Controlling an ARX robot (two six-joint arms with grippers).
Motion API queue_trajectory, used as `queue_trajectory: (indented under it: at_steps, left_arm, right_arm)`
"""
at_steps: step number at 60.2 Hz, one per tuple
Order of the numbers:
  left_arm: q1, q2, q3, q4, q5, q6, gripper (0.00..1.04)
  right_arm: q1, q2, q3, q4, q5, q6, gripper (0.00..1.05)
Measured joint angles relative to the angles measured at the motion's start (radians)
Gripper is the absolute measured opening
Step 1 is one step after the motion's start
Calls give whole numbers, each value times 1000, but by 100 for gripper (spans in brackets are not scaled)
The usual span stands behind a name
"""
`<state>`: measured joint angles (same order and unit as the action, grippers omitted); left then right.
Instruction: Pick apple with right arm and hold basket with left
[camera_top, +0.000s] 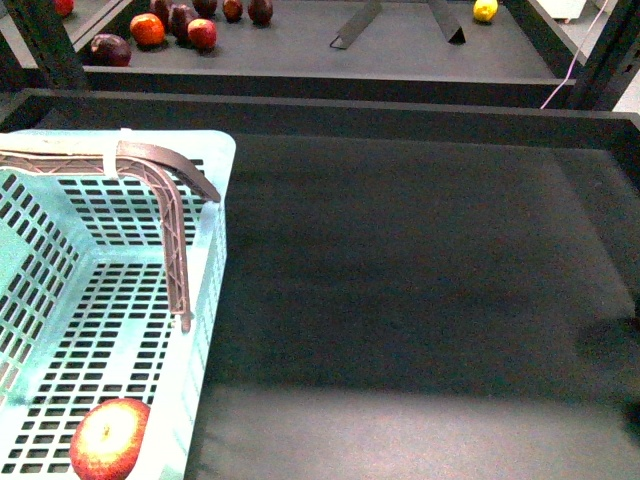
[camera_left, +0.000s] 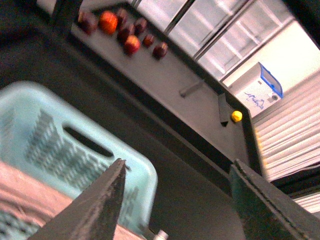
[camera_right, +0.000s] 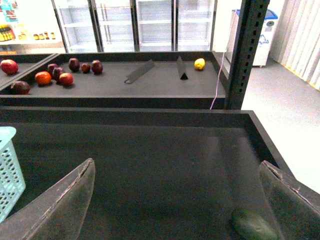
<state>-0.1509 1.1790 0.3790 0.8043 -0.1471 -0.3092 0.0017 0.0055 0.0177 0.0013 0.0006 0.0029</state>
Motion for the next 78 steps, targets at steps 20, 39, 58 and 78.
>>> queue_trajectory:
  at_steps: [20,39,58,78]
  left_arm:
    - [68,-216,-207,-19,69,287,3]
    - [146,-418,-300,-130,147,295,3]
    - [147,-604,-364,-242,147,298,3]
    - [147,-864,-365,-488,147,298,3]
  right_arm:
    - [0,0,0,0,0,0,96]
    - [0,0,0,0,0,0,96]
    - [0,0,0,0,0,0,96]
    - [0,0,0,0,0,0,96]
